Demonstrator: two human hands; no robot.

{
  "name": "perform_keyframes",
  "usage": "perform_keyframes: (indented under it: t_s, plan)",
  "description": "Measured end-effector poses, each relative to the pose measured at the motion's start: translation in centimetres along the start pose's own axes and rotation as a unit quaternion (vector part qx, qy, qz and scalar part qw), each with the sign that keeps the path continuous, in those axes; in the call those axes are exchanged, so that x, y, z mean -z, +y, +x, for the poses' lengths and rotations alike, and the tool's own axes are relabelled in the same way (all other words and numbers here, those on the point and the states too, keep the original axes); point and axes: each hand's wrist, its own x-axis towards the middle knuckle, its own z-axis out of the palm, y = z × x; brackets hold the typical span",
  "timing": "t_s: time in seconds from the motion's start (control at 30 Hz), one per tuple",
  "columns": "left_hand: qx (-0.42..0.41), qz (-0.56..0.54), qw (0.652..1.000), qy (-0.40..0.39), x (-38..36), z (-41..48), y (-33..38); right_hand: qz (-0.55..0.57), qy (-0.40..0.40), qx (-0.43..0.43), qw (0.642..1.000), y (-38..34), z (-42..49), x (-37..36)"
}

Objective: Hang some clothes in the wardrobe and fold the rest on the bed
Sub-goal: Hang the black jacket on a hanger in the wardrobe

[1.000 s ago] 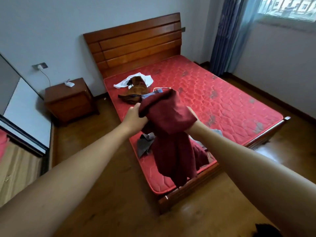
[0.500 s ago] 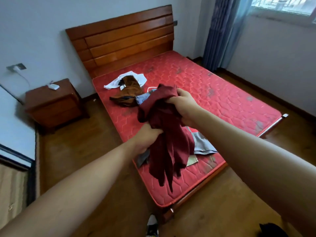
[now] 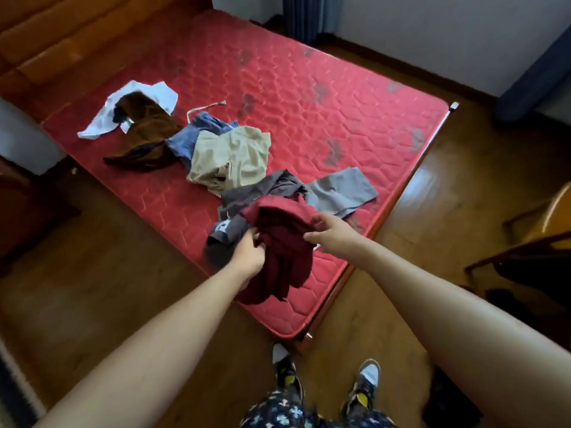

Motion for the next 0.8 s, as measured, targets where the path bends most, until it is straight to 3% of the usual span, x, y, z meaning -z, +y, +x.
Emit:
perform_keyframes:
  t_s: [0.1, 0.17, 0.33, 0.5, 0.8]
  plan:
    - [0.055, 0.041, 0.997, -0.020, -1.5, 0.7, -1.4, -0.019, 0.007, -0.030, 0.999, 3.4, -1.0, 1.6]
    - [0.050, 0.075, 0.995, -0.046, -2.1, 0.7, -1.3, -0.055, 0.022, -0.037, 0.998, 5.0, -2.2, 2.9]
    - [-0.065, 0.166, 0.976, -0.126, -5.1, -1.2, 2.2, -0.107, 0.080, -0.019, 0.991, 8.1, -6.5, 6.4]
    - [-0.181, 0.253, 0.929, -0.199, -12.9, -5.1, 8.6, -0.180, 0.128, -0.058, 0.974, 15.1, -13.4, 12.3]
    - [-0.273, 0.396, 0.808, -0.340, -37.9, -14.8, 14.8, -0.078, 0.199, -0.250, 0.945, 38.3, -28.1, 22.6]
